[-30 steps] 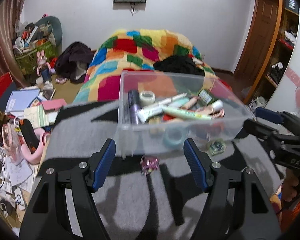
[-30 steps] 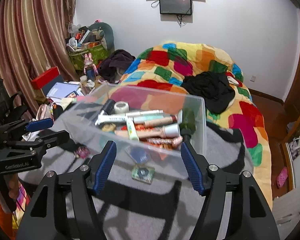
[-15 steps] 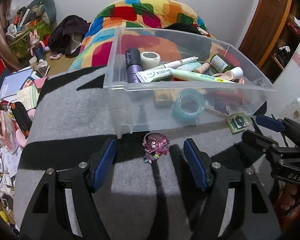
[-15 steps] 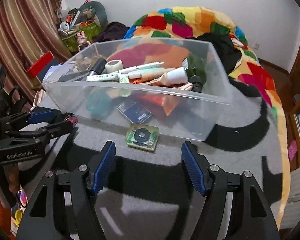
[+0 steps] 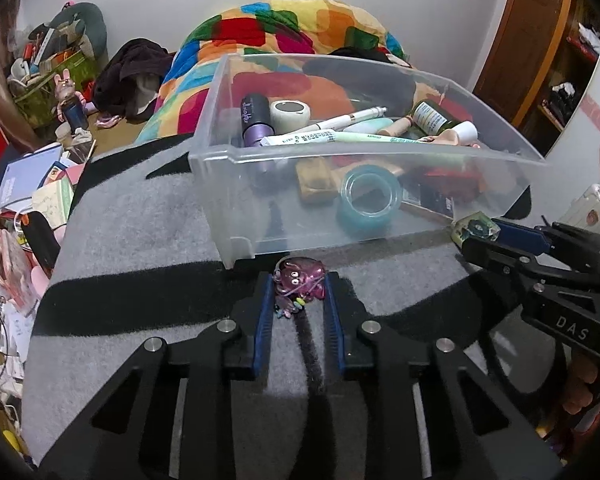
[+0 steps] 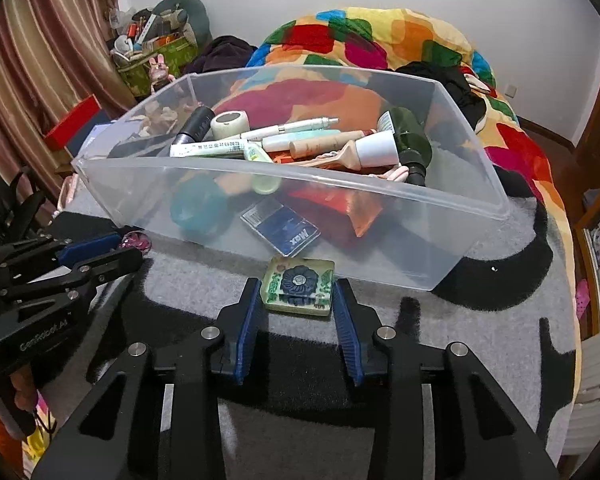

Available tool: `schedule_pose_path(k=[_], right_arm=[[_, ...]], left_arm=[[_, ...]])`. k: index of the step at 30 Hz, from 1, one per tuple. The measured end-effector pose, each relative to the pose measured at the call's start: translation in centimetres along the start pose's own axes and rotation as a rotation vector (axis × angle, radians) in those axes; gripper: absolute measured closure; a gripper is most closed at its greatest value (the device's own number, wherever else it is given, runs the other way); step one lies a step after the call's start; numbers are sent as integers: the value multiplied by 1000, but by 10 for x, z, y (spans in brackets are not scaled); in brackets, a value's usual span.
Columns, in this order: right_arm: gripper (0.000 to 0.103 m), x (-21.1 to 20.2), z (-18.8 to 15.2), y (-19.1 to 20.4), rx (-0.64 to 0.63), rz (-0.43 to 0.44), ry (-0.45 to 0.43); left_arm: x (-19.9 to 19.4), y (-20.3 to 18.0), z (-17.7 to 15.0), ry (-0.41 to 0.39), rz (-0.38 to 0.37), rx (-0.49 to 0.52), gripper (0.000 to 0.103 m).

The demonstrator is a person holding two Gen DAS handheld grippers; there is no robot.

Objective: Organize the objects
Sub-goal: 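Grasp the green square item with the right gripper while the left grasps the purple keychain figure, then carry the green item and purple figure into the clear box and open both grippers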

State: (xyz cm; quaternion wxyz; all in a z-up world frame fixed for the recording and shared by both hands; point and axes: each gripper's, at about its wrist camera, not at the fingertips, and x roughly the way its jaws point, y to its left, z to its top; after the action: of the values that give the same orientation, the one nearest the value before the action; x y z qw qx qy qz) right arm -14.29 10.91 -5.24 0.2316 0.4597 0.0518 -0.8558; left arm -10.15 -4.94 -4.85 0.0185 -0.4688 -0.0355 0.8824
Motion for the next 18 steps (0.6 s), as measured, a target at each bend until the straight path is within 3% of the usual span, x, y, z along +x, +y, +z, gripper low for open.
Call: schedule_pose_path(k=[9,18], right_arm=[[71,-16,-8,4,-18,34,-35],[72,-48,-3,10,-37,39,-134]], left_arm=[[-23,-3,-10,-61,-17,-8,78],[-61,-11,5,-181,-46,-16,78]])
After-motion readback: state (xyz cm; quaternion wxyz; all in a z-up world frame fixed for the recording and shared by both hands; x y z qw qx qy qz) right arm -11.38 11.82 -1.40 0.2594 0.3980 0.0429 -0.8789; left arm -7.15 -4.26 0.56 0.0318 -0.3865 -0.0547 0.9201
